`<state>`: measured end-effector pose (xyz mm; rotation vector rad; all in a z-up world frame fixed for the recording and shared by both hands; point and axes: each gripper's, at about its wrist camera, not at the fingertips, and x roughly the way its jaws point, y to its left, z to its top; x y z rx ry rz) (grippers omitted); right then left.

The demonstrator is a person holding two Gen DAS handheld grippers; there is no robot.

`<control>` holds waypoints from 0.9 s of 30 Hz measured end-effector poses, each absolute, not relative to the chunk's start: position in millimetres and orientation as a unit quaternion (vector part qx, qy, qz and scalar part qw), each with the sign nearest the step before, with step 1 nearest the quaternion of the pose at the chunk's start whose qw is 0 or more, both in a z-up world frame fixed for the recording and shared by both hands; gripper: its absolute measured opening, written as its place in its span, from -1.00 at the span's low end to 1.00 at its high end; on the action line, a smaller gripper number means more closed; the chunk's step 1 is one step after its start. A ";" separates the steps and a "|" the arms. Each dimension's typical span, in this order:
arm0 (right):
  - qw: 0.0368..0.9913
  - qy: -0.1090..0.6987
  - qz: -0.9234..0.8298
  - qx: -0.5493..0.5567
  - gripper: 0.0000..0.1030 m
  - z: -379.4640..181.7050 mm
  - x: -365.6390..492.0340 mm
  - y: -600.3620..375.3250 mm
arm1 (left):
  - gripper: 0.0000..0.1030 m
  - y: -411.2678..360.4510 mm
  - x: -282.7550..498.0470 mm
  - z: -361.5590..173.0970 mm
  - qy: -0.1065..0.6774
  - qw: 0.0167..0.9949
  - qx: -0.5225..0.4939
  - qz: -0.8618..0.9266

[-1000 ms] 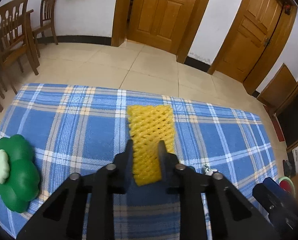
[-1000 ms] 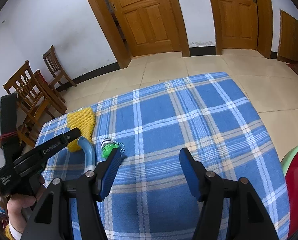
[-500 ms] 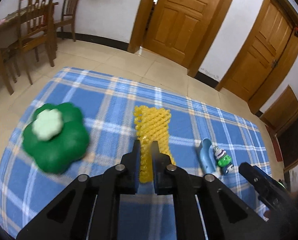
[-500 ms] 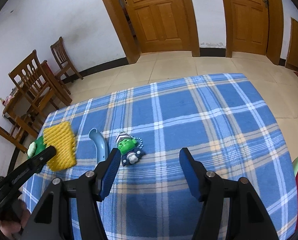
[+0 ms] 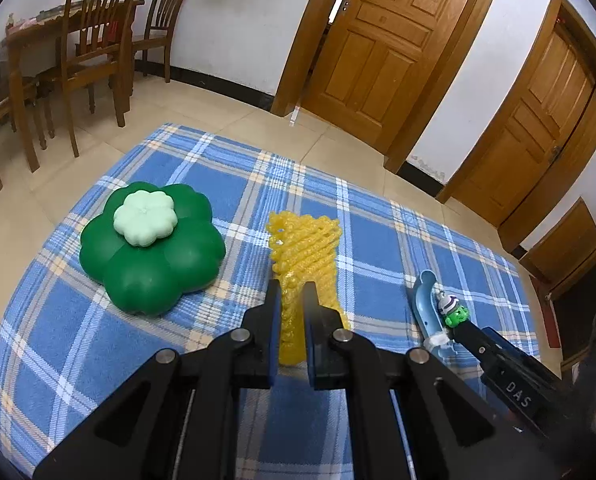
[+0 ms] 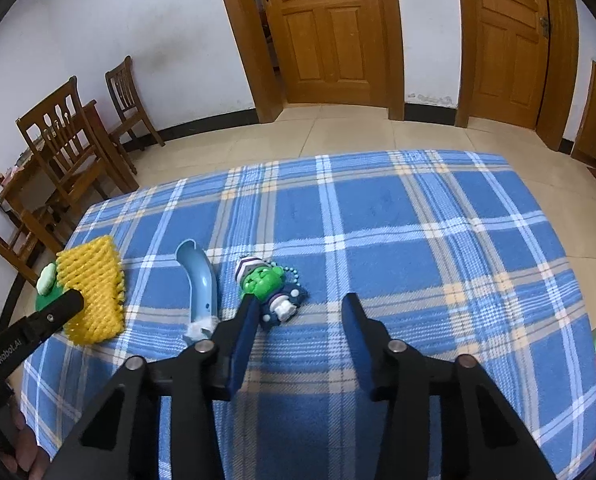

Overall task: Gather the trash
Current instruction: 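Grasp the green figurine keychain with the right gripper while the left gripper holds the net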

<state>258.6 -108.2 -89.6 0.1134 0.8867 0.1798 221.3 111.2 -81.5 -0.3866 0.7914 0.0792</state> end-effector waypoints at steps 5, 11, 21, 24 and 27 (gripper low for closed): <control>0.895 0.430 0.101 0.056 -0.62 -92.3 255.0 -101.3 | -0.83 112.5 220.1 -82.2 0.384 0.903 -0.191 0.035; 0.897 0.427 0.098 0.056 -0.71 -91.8 251.8 -97.8 | -0.83 111.9 219.1 -81.6 0.383 0.903 -0.193 0.031; 0.903 0.413 0.087 0.082 -0.92 -77.0 242.0 -121.3 | -0.83 111.7 218.4 -81.5 0.384 0.902 -0.194 0.032; 0.906 0.405 0.086 0.088 -0.96 -70.3 235.1 -129.3 | -0.83 109.0 218.8 -81.2 0.383 0.904 -0.190 0.029; 0.909 0.398 0.084 0.093 -0.96 -64.4 229.2 -135.6 | -0.83 106.8 219.6 -81.9 0.384 0.904 -0.188 0.026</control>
